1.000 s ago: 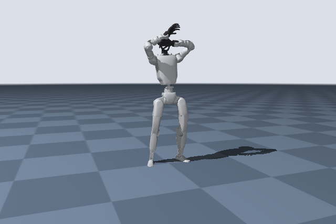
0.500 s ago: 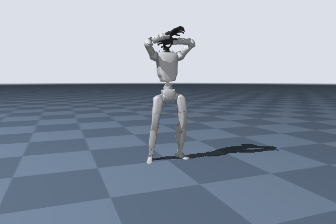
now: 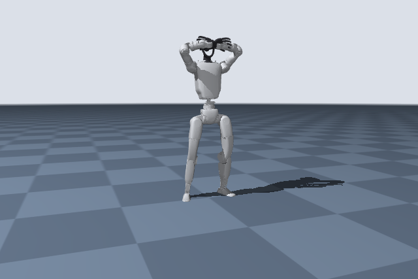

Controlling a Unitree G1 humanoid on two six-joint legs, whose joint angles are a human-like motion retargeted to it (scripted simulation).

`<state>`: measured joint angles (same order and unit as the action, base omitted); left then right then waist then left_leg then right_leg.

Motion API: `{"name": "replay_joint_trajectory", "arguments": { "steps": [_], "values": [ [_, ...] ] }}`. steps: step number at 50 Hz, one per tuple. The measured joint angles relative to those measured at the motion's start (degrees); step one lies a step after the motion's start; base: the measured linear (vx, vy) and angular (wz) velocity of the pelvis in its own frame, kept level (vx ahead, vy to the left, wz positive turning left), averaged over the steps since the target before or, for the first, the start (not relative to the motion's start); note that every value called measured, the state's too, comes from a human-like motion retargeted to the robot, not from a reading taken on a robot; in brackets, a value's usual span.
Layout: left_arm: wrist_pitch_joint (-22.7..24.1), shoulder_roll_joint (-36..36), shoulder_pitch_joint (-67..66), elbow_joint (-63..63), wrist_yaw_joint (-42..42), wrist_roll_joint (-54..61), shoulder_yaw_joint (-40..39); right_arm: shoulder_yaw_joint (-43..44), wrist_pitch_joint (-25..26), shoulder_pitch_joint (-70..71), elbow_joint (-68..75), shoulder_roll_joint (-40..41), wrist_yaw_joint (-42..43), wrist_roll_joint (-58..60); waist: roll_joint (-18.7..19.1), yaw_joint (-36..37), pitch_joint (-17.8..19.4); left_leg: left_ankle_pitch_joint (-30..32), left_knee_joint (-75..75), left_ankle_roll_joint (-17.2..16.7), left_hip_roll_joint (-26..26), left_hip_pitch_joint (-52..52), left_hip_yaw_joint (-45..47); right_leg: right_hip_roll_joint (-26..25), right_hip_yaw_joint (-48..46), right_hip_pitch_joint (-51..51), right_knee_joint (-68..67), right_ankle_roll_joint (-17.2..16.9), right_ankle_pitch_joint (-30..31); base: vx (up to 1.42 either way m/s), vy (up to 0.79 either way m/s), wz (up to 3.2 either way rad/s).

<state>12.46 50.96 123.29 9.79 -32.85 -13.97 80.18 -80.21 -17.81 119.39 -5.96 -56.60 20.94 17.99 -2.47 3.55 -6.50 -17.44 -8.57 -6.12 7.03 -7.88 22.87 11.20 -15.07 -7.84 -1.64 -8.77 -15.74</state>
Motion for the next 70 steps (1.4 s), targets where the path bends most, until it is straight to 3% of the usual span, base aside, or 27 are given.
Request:
{"name": "replay_joint_trajectory", "arguments": {
  "steps": [2, 5, 9, 14, 17, 20, 25, 28, 31, 35, 40, 44, 48, 50, 55, 60, 65, 70],
  "values": [
    [-0.9, 0.4, 1.4, -8.2, -2.0, 2.0, -0.5, 0.0, -0.4, 0.2, -6.9, -0.5, 3.5, 1.1, 0.4, 0.0, -0.4, 0.1, -0.1, 0.2, -0.1, 0.3, -0.2, 0.2, -0.2, 0.1, 0.1, -0.5, 0.1, 0.0, 0.0, 0.0],
    [-2.9, 0.3, 3.4, -21.3, -1.3, 1.3, 0.0, 4.1, -1.8, -1.3, -14.0, -0.3, 7.6, -8.1, 1.4, 0.7, 0.5, 0.0, -0.3, 0.8, -0.2, 0.2, -0.1, 0.2, -0.2, -0.1, 0.2, -0.7, 0.1, 0.0, 0.0, 0.0],
    [-3.5, 0.9, -0.2, -28.2, 6.2, -2.0, 0.0, 10.1, -1.0, -1.9, -9.9, 2.7, 10.1, -16.1, 3.1, 1.8, -0.3, 0.0, -0.3, 1.1, -0.2, 0.1, 0.3, 0.2, 0.2, 0.1, 0.1, -0.6, 0.1, 0.0, 0.0, 0.0],
    [1.0, 3.5, -3.4, -11.1, 8.9, -10.9, 0.0, 4.9, 1.7, 5.1, 6.3, 6.9, 12.9, -16.3, 5.6, 3.9, -0.7, 0.0, -0.1, 0.5, 0.2, -0.1, 0.9, -0.2, 1.0, 0.4, -0.1, 0.2, 0.3, 0.0, 0.0, 0.0],
    [2.7, 3.6, -2.2, 2.9, 7.8, -12.7, 0.0, 1.0, 2.0, 6.9, 12.7, 8.1, 7.3, -17.3, 5.6, 3.8, -0.7, 0.0, -0.1, 0.1, 0.3, -0.1, 0.9, -0.3, 1.1, 0.5, -0.1, 0.6, 0.3, 0.0, 0.0, 0.0],
    [1.4, 2.3, -0.4, 7.6, 2.8, -8.8, 0.0, 0.3, 1.7, 5.0, 12.6, 7.5, -0.1, -18.7, 3.6, 2.3, -0.4, 0.1, 0.0, -0.1, 0.2, 0.0, 0.5, -0.2, 0.7, 0.3, -0.1, 0.7, 0.4, 0.0, 0.0, 0.0],
    [-3.1, -0.2, 2.3, -9.6, -1.9, 0.8, -2.0, 0.1, 1.0, 1.4, -2.8, 4.3, -5.9, -16.5, 1.5, 1.2, 0.0, 0.2, -0.3, 0.4, -0.1, 0.2, -0.3, 0.1, -0.3, -0.2, 0.2, 0.1, 0.3, 0.0, 0.0, 0.0],
    [-6.7, -1.4, 3.5, -22.6, 1.4, 1.9, -2.0, 3.0, 0.5, -0.7, -13.5, 2.5, -6.6, -18.2, 1.5, 1.9, 1.0, 0.1, -0.4, 1.0, -0.3, 0.1, -0.5, 0.3, -0.5, -0.5, 0.3, -0.3, 0.1, 0.0, 0.0, 0.0],
    [-6.8, -1.4, 3.1, -28.9, 7.7, 0.1, 0.0, 7.7, -0.1, -3.4, -17.8, 1.7, -5.3, -23.1, 2.0, 2.3, 1.1, 0.1, -0.4, 1.2, -0.3, 0.1, -0.5, 0.3, -0.6, -0.6, 0.4, -0.4, 0.1, 0.0, 0.0, 0.0],
    [-2.1, 1.7, -1.6, -19.5, 12.0, -5.4, 0.0, 10.3, -1.6, -3.2, -10.2, 2.5, 3.1, -26.3, 3.9, 3.6, 0.3, 0.1, -0.4, 1.0, 0.0, 0.2, -0.3, 0.0, -0.2, -0.3, 0.4, 0.2, 0.2, 0.0, 0.0, 0.0],
    [1.6, 3.2, -3.2, 4.0, 7.3, -11.8, 0.0, 9.0, 0.4, 0.4, 7.5, 3.9, 13.9, -20.3, 4.4, 3.3, -0.4, 0.3, -0.3, 0.1, 0.4, 0.3, -0.3, -0.4, -0.1, -0.1, 0.3, 0.7, 0.4, 0.0, 0.0, 0.0],
    [-1.3, 1.3, -0.1, 4.4, 3.3, -9.4, 0.0, 4.5, 2.5, 1.5, 11.9, 2.6, 5.9, -16.4, 2.2, 1.5, 0.8, 0.2, -0.3, -0.2, 0.4, 0.2, -0.7, -0.4, -0.6, -0.6, 0.3, 1.0, 0.2, 0.0, 0.0, 0.0],
    [-3.6, -0.7, 2.6, -10.2, 7.3, 0.3, -3.3, 1.5, 2.1, 0.9, 0.9, 0.0, -3.9, -11.1, 0.6, 0.0, 1.8, 0.2, -0.5, -0.1, 0.2, 0.2, -1.3, -0.2, -1.3, -1.2, 0.4, 0.6, 0.0, 0.0, 0.0, 0.0],
    [-5.0, -1.2, 3.5, -18.0, 9.1, 2.5, -5.4, 2.4, 1.4, -0.1, -6.3, -1.1, -4.6, -10.1, 0.6, -0.2, 2.0, 0.2, -0.6, 0.1, 0.1, 0.2, -1.5, 0.0, -1.5, -1.3, 0.5, 0.3, 0.0, 0.0, 0.0, 0.0],
    [-5.1, -1.1, 4.9, -28.6, 9.8, 2.3, 0.0, 12.0, -0.4, -5.5, -11.2, -2.0, 7.5, -15.2, 1.1, -0.7, 2.1, 0.2, -0.8, 0.5, 0.1, 0.4, -1.5, -0.1, -1.6, -1.3, 0.7, 0.1, 0.0, 0.0, 0.0, 0.0],
    [0.7, 2.2, -4.1, -15.4, 20.1, 0.2, 0.0, 11.0, 0.8, -2.5, 2.5, -0.1, 16.7, -18.7, 4.3, 0.9, 0.6, 0.1, -0.7, 0.4, 0.5, 0.3, -1.0, -0.4, -1.0, -0.9, 0.6, 0.5, 0.1, 0.0, 0.0, 0.0],
    [2.9, 4.2, -6.1, 4.3, 21.3, -3.9, 0.0, 8.6, 3.0, -0.5, 14.0, 1.0, 6.9, -19.7, 4.4, -0.2, 0.4, 0.1, -0.5, 0.0, 0.6, 0.0, -0.7, -0.6, -0.5, -0.8, 0.3, 1.1, 0.1, 0.0, 0.0, 0.0],
    [1.2, 1.8, -5.0, 1.8, 10.4, 4.8, -4.2, 4.7, 2.2, -2.7, 10.5, 0.0, -5.1, -16.4, 1.6, -2.5, 1.1, 0.1, -0.4, -0.2, 0.4, -0.3, -0.9, -0.4, -0.8, -1.3, 0.3, 1.0, 0.0, 0.0, 0.0, 0.0]
  ]
}}
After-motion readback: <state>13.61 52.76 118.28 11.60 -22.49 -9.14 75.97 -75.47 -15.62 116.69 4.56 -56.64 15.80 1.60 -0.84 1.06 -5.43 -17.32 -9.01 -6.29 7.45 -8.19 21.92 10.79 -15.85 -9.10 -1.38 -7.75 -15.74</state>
